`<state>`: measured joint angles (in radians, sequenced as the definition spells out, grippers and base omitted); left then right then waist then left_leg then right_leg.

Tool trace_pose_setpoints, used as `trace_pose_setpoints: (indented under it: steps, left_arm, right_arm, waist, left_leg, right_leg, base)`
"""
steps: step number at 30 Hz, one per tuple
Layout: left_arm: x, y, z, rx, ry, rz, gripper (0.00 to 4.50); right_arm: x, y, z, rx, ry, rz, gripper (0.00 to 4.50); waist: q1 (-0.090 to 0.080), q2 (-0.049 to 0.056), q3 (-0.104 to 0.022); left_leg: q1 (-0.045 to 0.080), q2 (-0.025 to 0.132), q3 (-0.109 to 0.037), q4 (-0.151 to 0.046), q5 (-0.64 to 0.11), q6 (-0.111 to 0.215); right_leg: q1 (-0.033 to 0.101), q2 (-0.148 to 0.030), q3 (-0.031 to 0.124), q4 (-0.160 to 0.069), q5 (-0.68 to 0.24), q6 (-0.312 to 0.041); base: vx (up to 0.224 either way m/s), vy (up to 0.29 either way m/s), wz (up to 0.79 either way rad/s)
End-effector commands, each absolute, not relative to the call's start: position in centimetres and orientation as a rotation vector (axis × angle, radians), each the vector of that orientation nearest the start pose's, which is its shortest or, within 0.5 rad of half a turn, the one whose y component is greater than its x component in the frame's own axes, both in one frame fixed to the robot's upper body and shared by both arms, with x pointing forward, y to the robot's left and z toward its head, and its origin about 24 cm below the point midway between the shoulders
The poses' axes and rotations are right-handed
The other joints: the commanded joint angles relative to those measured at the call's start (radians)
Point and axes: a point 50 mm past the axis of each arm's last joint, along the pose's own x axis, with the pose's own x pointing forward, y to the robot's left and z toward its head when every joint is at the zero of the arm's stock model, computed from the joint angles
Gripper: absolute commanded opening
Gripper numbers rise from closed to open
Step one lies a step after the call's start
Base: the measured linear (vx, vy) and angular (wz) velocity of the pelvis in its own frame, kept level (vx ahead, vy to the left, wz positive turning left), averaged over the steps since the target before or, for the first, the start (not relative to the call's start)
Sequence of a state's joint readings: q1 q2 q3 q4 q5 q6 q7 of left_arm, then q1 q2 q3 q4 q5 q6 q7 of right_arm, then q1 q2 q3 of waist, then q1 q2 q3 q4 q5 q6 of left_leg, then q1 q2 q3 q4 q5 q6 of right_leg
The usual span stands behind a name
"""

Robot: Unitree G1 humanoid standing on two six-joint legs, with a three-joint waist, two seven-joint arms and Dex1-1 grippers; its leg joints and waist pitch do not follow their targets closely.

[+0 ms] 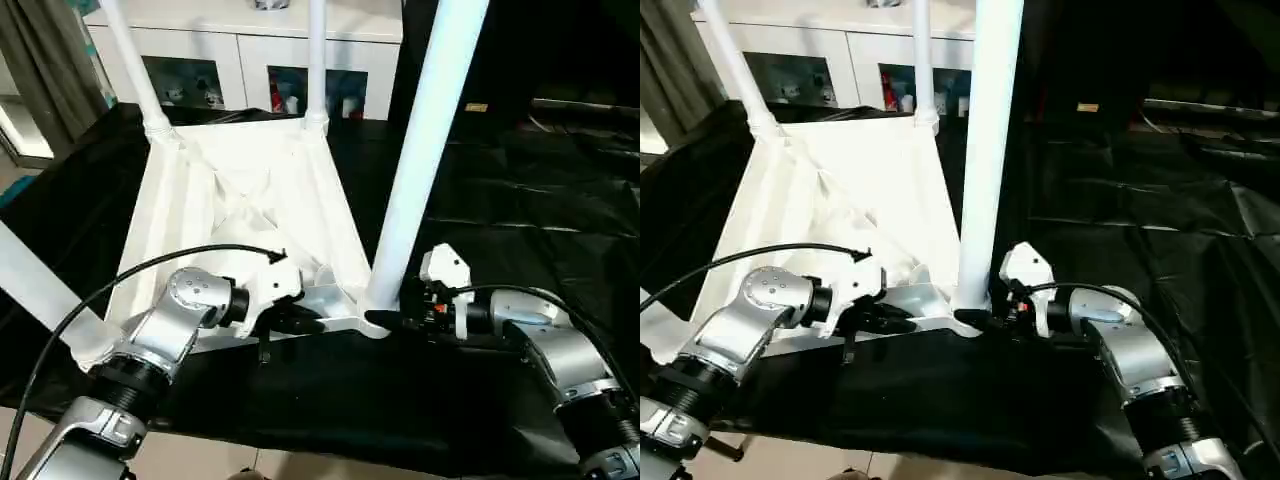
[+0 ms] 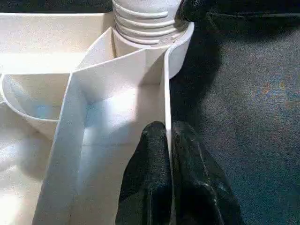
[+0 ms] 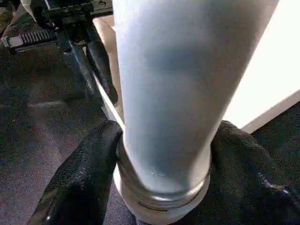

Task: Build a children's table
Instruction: Rotate leg to tighten

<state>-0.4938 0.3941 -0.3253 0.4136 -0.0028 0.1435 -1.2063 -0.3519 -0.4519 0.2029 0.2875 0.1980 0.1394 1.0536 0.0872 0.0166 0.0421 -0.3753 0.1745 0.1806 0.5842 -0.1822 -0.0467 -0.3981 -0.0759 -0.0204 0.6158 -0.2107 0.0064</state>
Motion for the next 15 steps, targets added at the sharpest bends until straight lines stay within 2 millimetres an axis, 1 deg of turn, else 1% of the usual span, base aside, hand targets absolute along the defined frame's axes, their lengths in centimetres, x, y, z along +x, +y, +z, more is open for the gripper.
trace_pose_setpoints:
  steps: [1, 2, 3, 4, 5, 6, 7, 8, 9, 10, 11, 12, 13, 14, 15]
  left_arm:
    - [29.7, 12.4, 4.5, 0.395, 0.418, -1.351, 0.00]
    - [30.0, 12.4, 4.4, 0.405, 0.419, -1.326, 0.00]
    - [30.0, 12.4, 4.4, 0.405, 0.420, -1.323, 0.00]
    - [30.3, 12.3, 4.3, 0.415, 0.423, -1.289, 0.00]
    - [31.5, 11.8, 4.1, 0.399, 0.429, -1.178, 0.00]
    - [31.5, 11.8, 4.1, 0.399, 0.429, -1.178, 0.00]
    - [31.9, 11.6, 4.1, 0.388, 0.430, -1.143, 0.00]
    - [32.4, 11.1, 4.1, 0.383, 0.428, -1.096, 0.00]
    - [33.2, 10.2, 4.2, 0.375, 0.422, -1.019, 0.00]
    - [33.4, 9.9, 4.2, 0.366, 0.424, -0.995, 0.00]
    - [33.6, 9.6, 4.2, 0.363, 0.423, -0.977, 0.00]
    - [33.9, 9.1, 4.3, 0.356, 0.418, -0.939, 0.00]
    - [34.0, 8.7, 4.3, 0.351, 0.418, -0.927, 0.00]
    - [34.1, 8.4, 4.3, 0.353, 0.417, -0.922, 0.00]
    - [34.2, 8.1, 4.3, 0.360, 0.416, -0.917, 0.00]
  right_arm:
    - [28.8, -15.6, 4.4, -0.204, 0.314, 1.106, 2.67]
    - [29.0, -15.6, 4.1, -0.197, 0.321, 1.066, 2.67]
    - [29.0, -15.6, 4.1, -0.197, 0.321, 1.061, 2.67]
    - [29.4, -15.6, 3.8, -0.198, 0.324, 1.005, 2.67]
    - [30.4, -15.3, 2.6, -0.126, 0.348, 0.818, 2.67]
    - [30.4, -15.3, 2.6, -0.126, 0.348, 0.818, 2.67]
    - [30.7, -15.2, 2.2, -0.104, 0.358, 0.764, 2.67]
    - [31.1, -14.7, 1.8, -0.088, 0.369, 0.689, 2.66]
    - [31.8, -14.2, 1.2, -0.095, 0.381, 0.536, 2.66]
    - [32.0, -13.9, 1.0, -0.094, 0.389, 0.482, 2.66]
    - [32.1, -13.7, 1.0, -0.088, 0.394, 0.461, 2.66]
    - [32.4, -13.2, 0.9, -0.077, 0.402, 0.418, 2.66]
    - [32.5, -12.8, 0.8, -0.080, 0.406, 0.399, 2.66]
    - [32.6, -12.4, 0.8, -0.086, 0.404, 0.392, 2.66]
    - [32.7, -12.0, 0.9, -0.088, 0.397, 0.394, 2.66]
  waist:
    - [0.002, -0.018, -0.058]
    - [0.000, -0.018, -0.056]
    - [-0.002, -0.018, -0.055]
    - [-0.004, -0.018, -0.054]
    - [-0.006, -0.017, -0.052]
    - [-0.011, -0.016, -0.049]
    - [-0.017, -0.015, -0.044]
    - [-0.020, -0.017, -0.045]
    - [-0.023, -0.015, -0.046]
    - [-0.032, -0.015, -0.045]
    - [-0.031, -0.017, -0.047]
    - [-0.029, -0.015, -0.047]
    - [-0.030, -0.016, -0.046]
    - [-0.031, -0.016, -0.047]
    - [-0.028, -0.016, -0.050]
  left_leg:
    - [0.010, 0.047, -0.012, -0.058, -0.130, 0.085]
    - [0.010, 0.046, -0.011, -0.058, -0.136, 0.082]
    - [0.010, 0.046, -0.011, -0.059, -0.151, 0.072]
    - [0.010, 0.045, -0.012, -0.060, -0.156, 0.066]
    - [0.013, 0.046, -0.012, -0.064, -0.179, 0.051]
    - [0.014, 0.044, -0.012, -0.065, -0.198, 0.043]
    - [0.017, 0.042, -0.015, -0.072, -0.254, 0.009]
    - [0.017, 0.041, -0.018, -0.074, -0.271, -0.004]
    - [0.022, 0.044, -0.020, -0.076, -0.285, -0.020]
    - [0.024, 0.040, -0.021, -0.078, -0.313, -0.034]
    - [0.023, 0.042, -0.022, -0.079, -0.304, -0.033]
    - [0.023, 0.042, -0.022, -0.078, -0.297, -0.028]
    - [0.024, 0.042, -0.020, -0.079, -0.299, -0.026]
    - [0.023, 0.041, -0.021, -0.078, -0.298, -0.024]
    - [0.021, 0.041, -0.020, -0.077, -0.275, -0.017]
  right_leg:
    - [0.049, -0.059, 0.028, -0.061, -0.027, -0.256]
    - [0.047, -0.059, 0.028, -0.064, -0.039, -0.255]
    - [0.046, -0.059, 0.028, -0.067, -0.068, -0.251]
    - [0.045, -0.059, 0.028, -0.069, -0.085, -0.247]
    - [0.043, -0.058, 0.028, -0.073, -0.131, -0.239]
    - [0.039, -0.058, 0.029, -0.076, -0.164, -0.238]
    - [0.037, -0.059, 0.028, -0.083, -0.266, -0.221]
    - [0.040, -0.060, 0.027, -0.086, -0.306, -0.209]
    - [0.037, -0.062, 0.028, -0.089, -0.329, -0.193]
    - [0.033, -0.060, 0.030, -0.092, -0.353, -0.183]
    - [0.037, -0.062, 0.030, -0.093, -0.348, -0.180]
    - [0.034, -0.062, 0.032, -0.093, -0.331, -0.176]
    - [0.032, -0.060, 0.032, -0.095, -0.326, -0.177]
    - [0.033, -0.060, 0.032, -0.094, -0.319, -0.177]
    - [0.036, -0.060, 0.032, -0.091, -0.270, -0.181]
  base:
    - [0.000, 0.000, 0.00]
    - [0.000, 0.000, 0.00]
    - [0.000, 0.000, 0.00]
    - [0.000, 0.000, 0.00]
    - [0.000, 0.000, 0.00]
    - [0.000, 0.000, 0.00]
    - [0.000, 0.000, 0.00]
    - [0.000, 0.000, 0.00]
    - [0.000, 0.000, 0.00]
    - [0.000, 0.000, 0.00]
    - [0.000, 0.000, 0.00]
    - [0.000, 0.000, 0.00]
    - [0.000, 0.000, 0.00]
    - [0.000, 0.000, 0.00]
    - [0.000, 0.000, 0.00]
